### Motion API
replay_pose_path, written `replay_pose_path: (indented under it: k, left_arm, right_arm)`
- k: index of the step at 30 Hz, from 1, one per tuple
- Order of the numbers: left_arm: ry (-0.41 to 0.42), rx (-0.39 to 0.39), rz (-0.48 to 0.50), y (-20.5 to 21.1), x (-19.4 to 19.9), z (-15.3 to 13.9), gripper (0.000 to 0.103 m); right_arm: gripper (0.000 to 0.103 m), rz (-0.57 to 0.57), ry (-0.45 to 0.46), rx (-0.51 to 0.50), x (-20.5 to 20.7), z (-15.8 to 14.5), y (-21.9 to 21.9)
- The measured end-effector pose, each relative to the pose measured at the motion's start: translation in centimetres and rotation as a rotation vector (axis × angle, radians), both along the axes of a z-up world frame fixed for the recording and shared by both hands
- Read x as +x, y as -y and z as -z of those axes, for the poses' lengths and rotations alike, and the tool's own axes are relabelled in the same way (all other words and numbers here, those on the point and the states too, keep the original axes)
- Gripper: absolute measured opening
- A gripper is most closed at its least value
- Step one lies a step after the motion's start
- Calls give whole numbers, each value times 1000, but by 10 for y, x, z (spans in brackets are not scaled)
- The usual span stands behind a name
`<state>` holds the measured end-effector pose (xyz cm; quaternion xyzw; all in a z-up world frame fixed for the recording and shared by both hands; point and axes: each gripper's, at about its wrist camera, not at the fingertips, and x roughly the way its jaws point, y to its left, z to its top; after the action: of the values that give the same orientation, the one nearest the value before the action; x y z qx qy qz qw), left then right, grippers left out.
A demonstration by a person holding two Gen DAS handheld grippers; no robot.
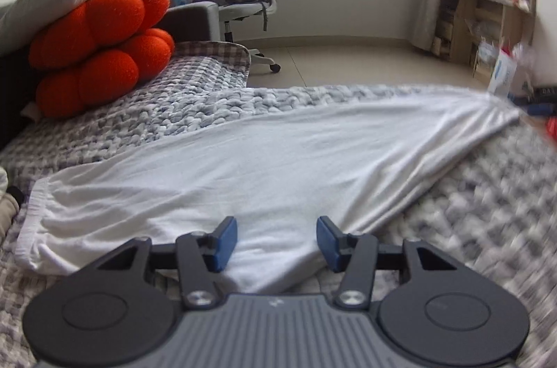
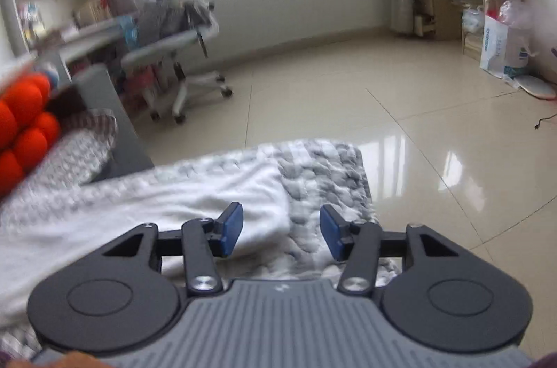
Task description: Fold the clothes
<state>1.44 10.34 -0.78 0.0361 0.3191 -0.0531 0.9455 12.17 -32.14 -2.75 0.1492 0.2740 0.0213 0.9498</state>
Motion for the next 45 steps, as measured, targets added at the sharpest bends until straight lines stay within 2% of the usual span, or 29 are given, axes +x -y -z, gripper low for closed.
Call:
replay_pose_path:
  k: [3,7,11,16,19,23,25,30,38,45]
  left_arm:
    - [37,-27,-3,6,5,-16,54]
    - [51,-39,29,33,22,-25,57]
    - [30,-23,59,73,46,-15,57]
    - [1,-16,37,96,71,3,62]
    - [-24,-40,11,93,77,18,65]
    - [2,-31,14,95,65,25,71]
    - [9,-41,15,95,61,26,74]
    - [28,-37,6,96,57,28,75]
    - [36,-37,-12,97,56,29,80]
    - [29,-46,-16,96,57,30,91]
  right_arm:
    - [54,-79,33,41,-6,-7,-20]
    - [54,-169,36,13,2,-14,-60]
    - [54,-280,43,11,13,-14,-99]
    - [62,-370,12,-62,17,8,-128]
    - [63,-376,14,-80,15,8,-126]
    - [64,-375,23,-169,10,10,-138]
    - [68,-379,26,-201,7,11,-143]
    - [71,-387,25,-208,5,13,-144]
    - [82,-383,11,-275,-1,15,-157]
    - [93,-377,-12,-250,-4,16,-158]
